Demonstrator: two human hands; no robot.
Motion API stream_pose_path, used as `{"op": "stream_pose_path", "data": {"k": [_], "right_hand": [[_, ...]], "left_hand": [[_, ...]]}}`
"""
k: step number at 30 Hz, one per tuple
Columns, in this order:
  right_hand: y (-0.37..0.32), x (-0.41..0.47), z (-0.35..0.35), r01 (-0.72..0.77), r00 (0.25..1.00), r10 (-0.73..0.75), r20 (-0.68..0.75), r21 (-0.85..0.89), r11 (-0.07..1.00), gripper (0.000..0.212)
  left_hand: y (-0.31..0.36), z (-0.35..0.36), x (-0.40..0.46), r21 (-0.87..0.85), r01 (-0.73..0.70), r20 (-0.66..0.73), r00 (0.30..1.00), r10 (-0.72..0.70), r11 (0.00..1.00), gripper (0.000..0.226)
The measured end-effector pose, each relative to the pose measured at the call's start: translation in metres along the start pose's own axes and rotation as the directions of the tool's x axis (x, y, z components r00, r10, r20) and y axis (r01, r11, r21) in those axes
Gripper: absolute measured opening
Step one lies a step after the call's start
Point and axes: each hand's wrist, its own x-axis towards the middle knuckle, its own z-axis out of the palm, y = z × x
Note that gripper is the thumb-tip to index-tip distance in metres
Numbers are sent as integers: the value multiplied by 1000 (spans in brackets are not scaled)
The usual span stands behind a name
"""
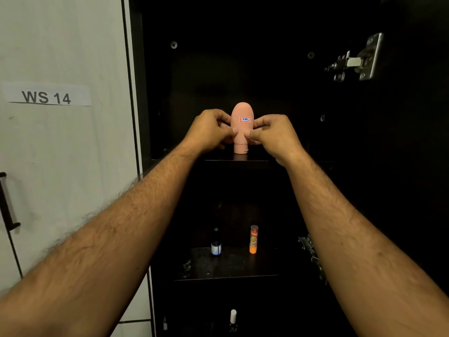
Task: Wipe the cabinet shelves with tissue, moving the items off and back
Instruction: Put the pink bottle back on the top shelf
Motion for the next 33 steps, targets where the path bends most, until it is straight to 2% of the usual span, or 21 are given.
{"op": "stream_pose_path", "data": {"k": [6, 9, 12, 17, 22, 24, 29, 33], "right_hand": [[1, -2, 0, 19, 1000, -19, -20, -32, 999, 18], [2, -4, -1, 26, 996, -27, -88, -13, 1000, 16], [3, -4, -1, 44, 982, -44, -183, -4, 999, 14], [0, -12, -1, 107, 940, -137, -311, -113, 988, 7], [1, -33, 1, 297, 782, -381, -493, -242, 924, 14], [5, -43, 4, 339, 753, -447, -482, -298, 892, 21], [15, -74, 12, 333, 802, -479, -356, -400, 854, 48], [26, -106, 14, 352, 809, -494, -319, -409, 841, 54]], "left_hand": [[-1, -2, -1, 12, 41, 56, 998, -41, 999, 18], [-1, -3, -1, 30, 58, 57, 997, -60, 998, 27], [0, -3, -3, 53, 60, -4, 998, -60, 997, 37], [3, -3, -11, 209, -36, -249, 964, 89, 977, 45], [7, -1, -38, 430, -119, -347, 893, 286, 895, 55], [3, 2, -54, 477, -185, -328, 870, 369, 859, 57], [-8, 14, -90, 565, -286, -220, 852, 475, 774, 66], [-17, 23, -116, 580, -328, -173, 845, 507, 745, 68]]}}
